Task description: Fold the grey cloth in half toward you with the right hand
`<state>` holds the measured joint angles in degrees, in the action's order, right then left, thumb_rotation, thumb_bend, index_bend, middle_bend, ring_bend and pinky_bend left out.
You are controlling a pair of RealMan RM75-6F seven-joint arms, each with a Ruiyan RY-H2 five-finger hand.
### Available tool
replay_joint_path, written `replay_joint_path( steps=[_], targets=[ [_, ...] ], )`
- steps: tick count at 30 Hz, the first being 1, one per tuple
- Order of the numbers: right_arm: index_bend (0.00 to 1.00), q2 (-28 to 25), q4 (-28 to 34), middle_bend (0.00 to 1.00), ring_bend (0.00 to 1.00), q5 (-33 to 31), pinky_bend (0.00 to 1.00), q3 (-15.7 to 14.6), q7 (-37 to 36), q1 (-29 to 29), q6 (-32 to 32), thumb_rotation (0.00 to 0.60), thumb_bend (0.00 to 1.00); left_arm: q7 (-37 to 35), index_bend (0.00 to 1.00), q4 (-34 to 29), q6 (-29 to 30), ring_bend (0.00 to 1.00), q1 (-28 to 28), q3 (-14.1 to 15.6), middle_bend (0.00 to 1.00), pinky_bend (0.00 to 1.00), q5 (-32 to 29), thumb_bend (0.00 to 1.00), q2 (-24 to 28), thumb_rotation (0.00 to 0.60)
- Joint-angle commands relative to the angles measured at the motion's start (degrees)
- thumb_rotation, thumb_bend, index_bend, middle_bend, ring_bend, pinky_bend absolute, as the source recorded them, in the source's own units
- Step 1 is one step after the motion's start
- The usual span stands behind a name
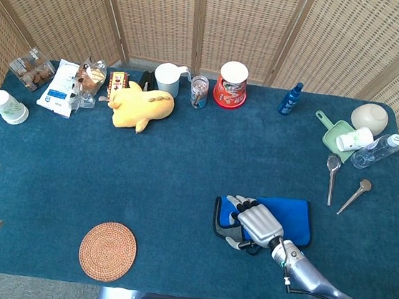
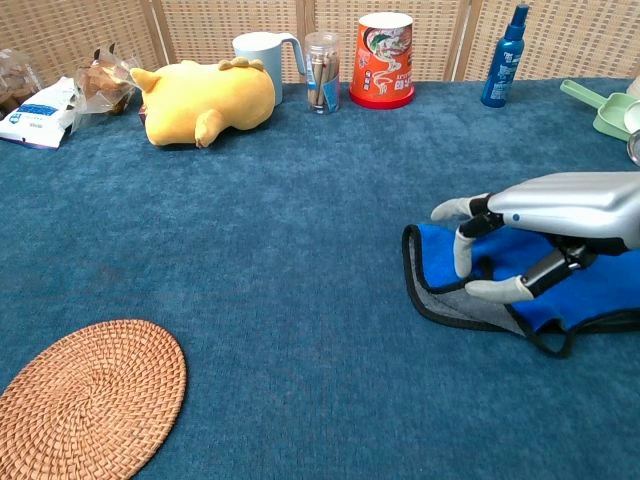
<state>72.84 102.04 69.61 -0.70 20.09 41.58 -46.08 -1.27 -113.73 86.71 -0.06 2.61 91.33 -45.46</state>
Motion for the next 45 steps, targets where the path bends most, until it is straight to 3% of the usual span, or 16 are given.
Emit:
replay_joint_path(
  steps=[1, 15, 27, 33, 36, 37, 39, 41, 42, 43, 45],
  targets=[
    [0.41, -0.1, 0.6, 0.0, 0.0, -0.2, 0.19, -0.2, 0.2, 0.0, 0.2, 0.157, 0.37, -0.1, 0.0, 0.0, 0.1, 0.0, 0.0, 0.0, 0.0, 0.0, 0.0, 0.28, 0.0, 0.6],
    [0.43, -1.8, 5.3, 0.0, 0.0, 2.7, 0.19, -1.6, -2.2, -0.7, 0.6, 0.157, 0.38, -0.4, 0.0, 0.1, 0.2, 0.0, 0.1, 0.0, 0.0, 0.0, 0.1, 0.28, 0.2, 0.6],
    [0.2, -2.9, 6.7, 0.0, 0.0, 4.1, 0.19, -0.1, -5.6, -1.1, -1.0, 0.16, 0.39, -0.2, 0.0, 0.1, 0.0, 0.0, 0.0, 0.0, 0.0, 0.0, 0.0, 0.28, 0.1, 0.6],
    [0.19, -3.6, 6.1, 0.0, 0.0, 4.9, 0.19, 0.8, -6.5, -1.7, -2.7, 0.163, 0.39, 0.0, 0.0, 0.1, -0.2, 0.0, -0.1, -0.1, 0.0, 0.0, -0.1, 0.28, 0.0, 0.6],
    [0.19, -3.4, 2.6, 0.0, 0.0, 7.5, 0.19, 1.9, -8.0, -3.7, -8.0, 0.17, 0.36, -0.2, 0.0, 0.1, -0.1, 0.0, -0.1, -0.1, 0.0, 0.0, -0.2, 0.28, 0.1, 0.6],
    [0.18, -3.3, 1.7, 0.0, 0.0, 8.3, 0.2, 2.1, -9.2, -4.3, -9.2, 0.194, 0.33, -0.2, 0.0, 0.1, 0.0, 0.0, -0.1, -0.1, 0.0, 0.0, -0.2, 0.28, 0.1, 0.6],
    [0.17, -3.1, 0.0, 0.0, 0.0, 9.8, 0.22, 2.6, -11.6, -5.4, -11.7, 0.297, 0.28, -0.3, 0.0, 0.1, 0.1, 0.0, 0.0, -0.1, 0.0, 0.0, -0.2, 0.28, 0.2, 0.6],
    [0.17, -2.7, -3.0, 0.0, 0.0, 12.1, 0.27, 3.6, -15.8, -7.5, -16.6, 0.498, 0.26, -0.5, 0.0, 0.1, 0.2, 0.0, 0.0, -0.1, 0.0, 0.0, -0.1, 0.28, 0.2, 0.6],
    [0.17, -2.4, -4.5, 0.0, 0.0, 13.4, 0.29, 3.8, -17.5, -8.5, -19.1, 0.55, 0.27, -0.6, 0.0, 0.1, 0.3, 0.0, 0.1, -0.1, 0.0, 0.0, 0.0, 0.28, 0.3, 0.6],
    [0.18, -2.2, -5.9, 0.0, 0.0, 14.4, 0.32, 4.0, -18.9, -9.3, -21.0, 0.594, 0.29, -0.6, 0.0, 0.1, 0.4, 0.0, 0.1, -0.1, 0.0, 0.0, 0.0, 0.28, 0.3, 0.6],
    [0.22, -1.7, -8.1, 0.01, 0.0, 15.6, 0.36, 4.3, -21.2, -10.7, -24.2, 0.6, 0.31, -0.6, 0.0, 0.1, 0.4, 0.0, 0.1, -0.1, 0.0, 0.0, 0.1, 0.28, 0.3, 0.6]
  ],
)
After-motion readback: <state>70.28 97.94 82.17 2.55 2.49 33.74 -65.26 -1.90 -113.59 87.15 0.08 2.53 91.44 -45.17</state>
